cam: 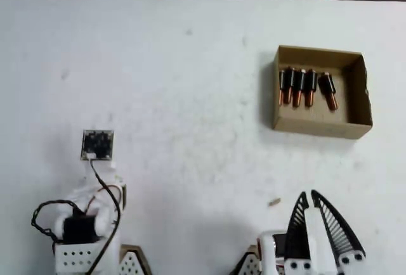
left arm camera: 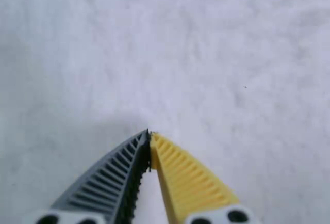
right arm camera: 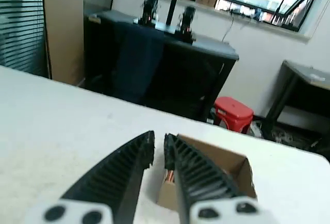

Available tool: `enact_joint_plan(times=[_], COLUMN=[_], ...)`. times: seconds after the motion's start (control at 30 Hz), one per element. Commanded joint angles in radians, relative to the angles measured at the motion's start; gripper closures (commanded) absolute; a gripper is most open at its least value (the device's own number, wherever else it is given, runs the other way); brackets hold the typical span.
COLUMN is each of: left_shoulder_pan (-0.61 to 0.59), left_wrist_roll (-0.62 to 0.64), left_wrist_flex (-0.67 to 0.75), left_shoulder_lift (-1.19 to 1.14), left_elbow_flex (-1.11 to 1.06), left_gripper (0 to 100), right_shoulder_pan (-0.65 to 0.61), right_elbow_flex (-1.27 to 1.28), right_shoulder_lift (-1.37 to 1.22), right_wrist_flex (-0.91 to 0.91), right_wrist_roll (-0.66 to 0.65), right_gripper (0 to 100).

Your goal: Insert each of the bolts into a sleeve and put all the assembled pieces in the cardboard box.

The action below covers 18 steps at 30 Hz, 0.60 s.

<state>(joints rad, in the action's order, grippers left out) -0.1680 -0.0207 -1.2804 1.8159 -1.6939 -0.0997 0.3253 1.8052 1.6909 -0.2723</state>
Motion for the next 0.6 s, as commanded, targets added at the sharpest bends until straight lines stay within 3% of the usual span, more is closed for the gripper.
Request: enact_joint_plan(times=[0.0, 0.33, 0.57], left_shoulder_pan=[-0.005, -0.005, -0.005], left_wrist_roll=[0.011, 0.011, 0.011], left_wrist_flex=[-0.005, -0.005, -0.005], left_shoulder_lift=[0.010, 0.010, 0.010], left_elbow_flex=[0.002, 0.002, 0.002], left_gripper=[98, 98, 98], right_shoulder_pan=[-0.005, -0.005, -0.005], right_elbow_flex=[0.101, 0.514, 0.664], right_shoulder_lift=[-0.004, -0.004, -0.004], right_wrist_flex=[-0.018, -0.245, -0.352], right_wrist_roll=[-0.002, -0.002, -0.003], right_gripper=[98.1, 98.1, 98.1])
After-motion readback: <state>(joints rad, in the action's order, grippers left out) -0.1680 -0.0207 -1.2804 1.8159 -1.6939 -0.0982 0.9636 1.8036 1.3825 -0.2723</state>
